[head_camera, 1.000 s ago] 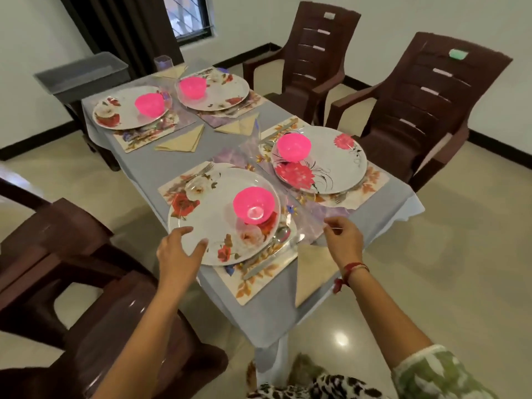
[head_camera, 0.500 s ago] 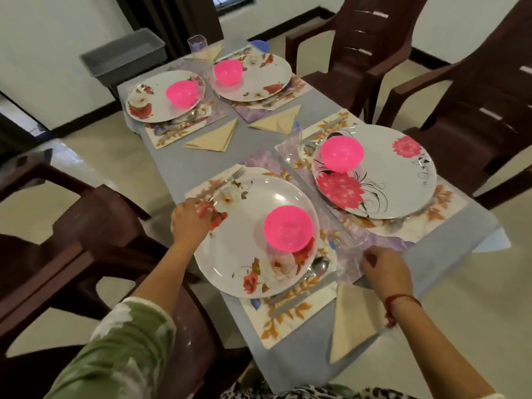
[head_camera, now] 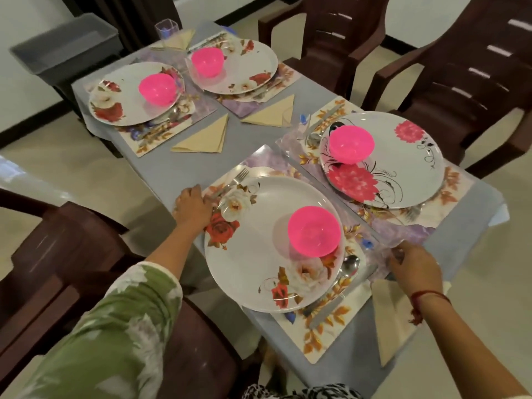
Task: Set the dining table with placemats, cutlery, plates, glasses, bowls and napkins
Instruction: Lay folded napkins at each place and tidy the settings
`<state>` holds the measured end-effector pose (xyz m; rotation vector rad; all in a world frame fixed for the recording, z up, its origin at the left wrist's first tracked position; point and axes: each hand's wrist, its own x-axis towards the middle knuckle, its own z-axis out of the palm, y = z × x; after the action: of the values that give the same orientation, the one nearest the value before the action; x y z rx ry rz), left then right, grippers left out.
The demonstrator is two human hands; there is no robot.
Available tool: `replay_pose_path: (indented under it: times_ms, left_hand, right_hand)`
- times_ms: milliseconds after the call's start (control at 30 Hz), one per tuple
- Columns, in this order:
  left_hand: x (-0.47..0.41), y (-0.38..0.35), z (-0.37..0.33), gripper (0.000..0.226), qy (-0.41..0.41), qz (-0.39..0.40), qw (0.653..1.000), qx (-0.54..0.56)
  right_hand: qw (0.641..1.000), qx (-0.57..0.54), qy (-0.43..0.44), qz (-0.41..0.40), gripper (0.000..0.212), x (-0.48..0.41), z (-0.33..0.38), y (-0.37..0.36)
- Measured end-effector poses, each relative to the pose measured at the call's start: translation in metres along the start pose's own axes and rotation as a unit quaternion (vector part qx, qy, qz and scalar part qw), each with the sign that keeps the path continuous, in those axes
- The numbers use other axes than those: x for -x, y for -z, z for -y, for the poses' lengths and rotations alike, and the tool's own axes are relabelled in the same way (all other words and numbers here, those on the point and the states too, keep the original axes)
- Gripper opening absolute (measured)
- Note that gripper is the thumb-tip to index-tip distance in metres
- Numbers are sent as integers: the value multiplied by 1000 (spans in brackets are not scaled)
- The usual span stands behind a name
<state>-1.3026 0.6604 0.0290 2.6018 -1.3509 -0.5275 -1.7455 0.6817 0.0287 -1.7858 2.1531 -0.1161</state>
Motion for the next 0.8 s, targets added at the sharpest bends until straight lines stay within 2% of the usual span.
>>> replay_pose_path:
  times_ms: [133,300,467,567,667,800]
  left_hand:
    - [-8,1,8,37,-12,-13,999,-32]
    - [-23,-4,18,35,-4,-14,999,48]
    - [-21,-2,20,36,33,-28,999,-10]
    - [-15,-2,23,39,9,-11,1000,-11]
    - [-16,3,25,39,1,0,1000,19]
    - [-19,11,25,39,42,26,997,61]
  right_hand:
    - [999,9,-48,7,22,6,9,1]
    - [997,-23,-72,23,19,9,21,7]
    - [993,-64,-92,25,31,12,20,11]
    - [992,-74,-100,16,27,8,19,12]
    - [990,-87,-108,13,13,5,20,14]
    - [988,-108,-114,6,13,-1,16,11]
